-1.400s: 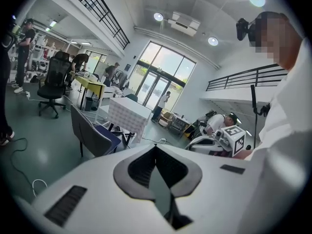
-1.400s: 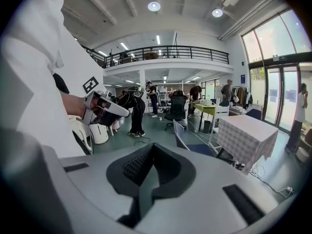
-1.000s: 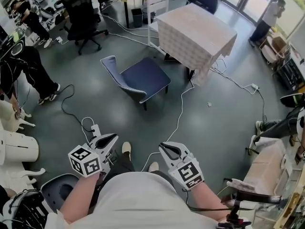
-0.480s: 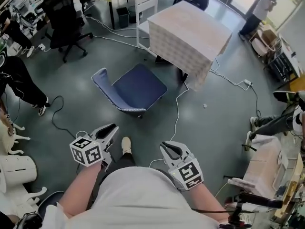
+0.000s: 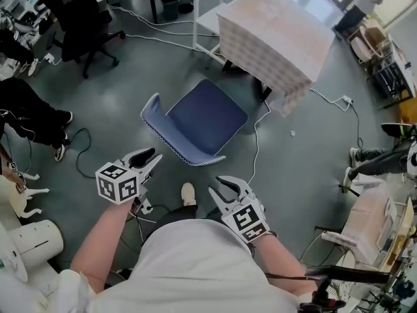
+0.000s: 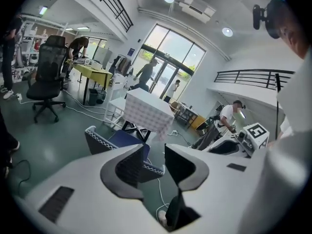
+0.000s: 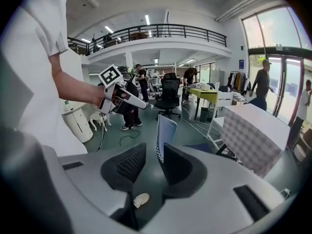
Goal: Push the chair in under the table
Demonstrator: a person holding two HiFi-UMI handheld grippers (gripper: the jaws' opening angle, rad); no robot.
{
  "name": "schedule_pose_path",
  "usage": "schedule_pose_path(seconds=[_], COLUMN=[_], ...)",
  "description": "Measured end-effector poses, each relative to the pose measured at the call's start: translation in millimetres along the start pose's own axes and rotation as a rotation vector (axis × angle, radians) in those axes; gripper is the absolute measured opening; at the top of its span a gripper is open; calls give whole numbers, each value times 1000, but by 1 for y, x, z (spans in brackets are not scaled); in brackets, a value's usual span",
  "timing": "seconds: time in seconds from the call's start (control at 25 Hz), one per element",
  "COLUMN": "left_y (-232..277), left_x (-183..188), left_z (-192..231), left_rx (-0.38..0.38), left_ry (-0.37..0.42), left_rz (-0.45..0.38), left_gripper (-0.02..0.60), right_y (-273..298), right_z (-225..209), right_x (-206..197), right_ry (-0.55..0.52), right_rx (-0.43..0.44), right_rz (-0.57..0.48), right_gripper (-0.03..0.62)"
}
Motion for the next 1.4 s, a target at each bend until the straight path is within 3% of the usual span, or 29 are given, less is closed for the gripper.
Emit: schedule_pose_path(seconds=[0.12, 0.2, 0.52, 0.6, 0.76, 0.96, 1.04, 1.16, 1.4], left_y=[13, 23, 67, 77, 96, 121, 123, 124, 136], left_x=[-2, -2, -4, -8, -26, -47, -50, -47, -28], left_z=[28, 38, 81, 94, 118, 138, 141, 141, 145], left_rx=[7, 4, -12, -24, -71, -90, -115, -149, -135], left_ry=[83, 203, 939, 1079, 1282, 1390, 1393, 1386, 1412], left_rz=[73, 136, 492, 582, 780, 956, 995, 998, 972], left_gripper=[149, 159, 221, 239, 270, 266, 181, 169, 143], right_y=[35, 56, 132, 148, 170, 180, 181, 181, 184], right_z=[3, 5, -3, -4, -8, -7, -5, -8, -27], right_x=[2, 4, -9, -17, -35, -46, -45, -41, -31], right_ry=[-53, -80, -156, -161, -166, -148, -147, -123, -100], right_rx=[5, 23, 66, 82, 96, 186, 219, 248, 255], right_rz=[64, 88, 216, 256, 313, 333, 338, 314, 299], right_gripper=[114, 117, 158, 170, 170, 170, 158, 152, 135])
Point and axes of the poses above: the fingertips, and each gripper's own axes: y forward along the fingers, z to its left, x out of its top, the point moved 1 cm from there along -y, backward along the fingers, and after that the axes turned 4 degrees about z, right-handed, at the moved point
